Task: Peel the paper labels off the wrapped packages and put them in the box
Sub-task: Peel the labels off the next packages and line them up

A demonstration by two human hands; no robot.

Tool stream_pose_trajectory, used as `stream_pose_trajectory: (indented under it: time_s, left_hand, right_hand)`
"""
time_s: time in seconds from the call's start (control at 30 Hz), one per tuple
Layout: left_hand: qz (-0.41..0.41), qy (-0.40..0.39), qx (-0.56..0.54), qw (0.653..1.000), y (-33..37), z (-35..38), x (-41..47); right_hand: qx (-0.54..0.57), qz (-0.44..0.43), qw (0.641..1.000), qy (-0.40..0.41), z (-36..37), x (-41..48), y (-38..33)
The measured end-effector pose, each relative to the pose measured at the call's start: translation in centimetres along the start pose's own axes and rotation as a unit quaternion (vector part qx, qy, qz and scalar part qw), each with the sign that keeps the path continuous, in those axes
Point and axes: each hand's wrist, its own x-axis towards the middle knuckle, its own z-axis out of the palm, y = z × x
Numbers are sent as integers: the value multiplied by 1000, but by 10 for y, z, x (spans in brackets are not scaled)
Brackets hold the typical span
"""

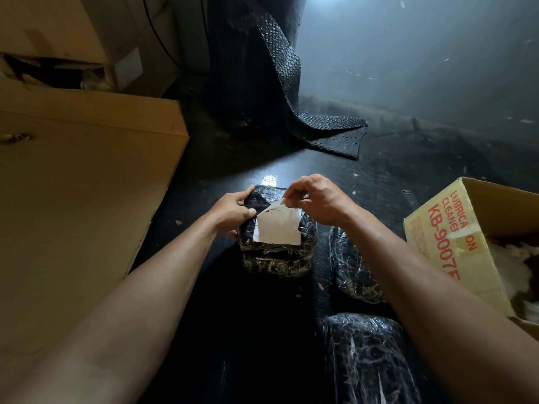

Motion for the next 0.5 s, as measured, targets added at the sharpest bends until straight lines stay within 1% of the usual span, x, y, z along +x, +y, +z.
stream_pose_trajectory:
  time_s: [0.2, 0.3, 0.43, 0.5]
  left_hand:
    - [0, -1, 6, 1000, -1, 1, 2]
    - [3, 3, 20, 1000, -2, 1, 3]
    - [13, 13, 39, 999, -4, 2, 5]
    - [22, 15, 50, 998, -5, 2, 6]
  right_hand:
    - [23, 8, 1000, 7, -1, -10, 0]
    - [32, 5, 999, 25, 3, -16, -1]
    - [3, 15, 999, 48, 8, -21, 4]
    - [5, 22, 998, 58, 9, -22, 6]
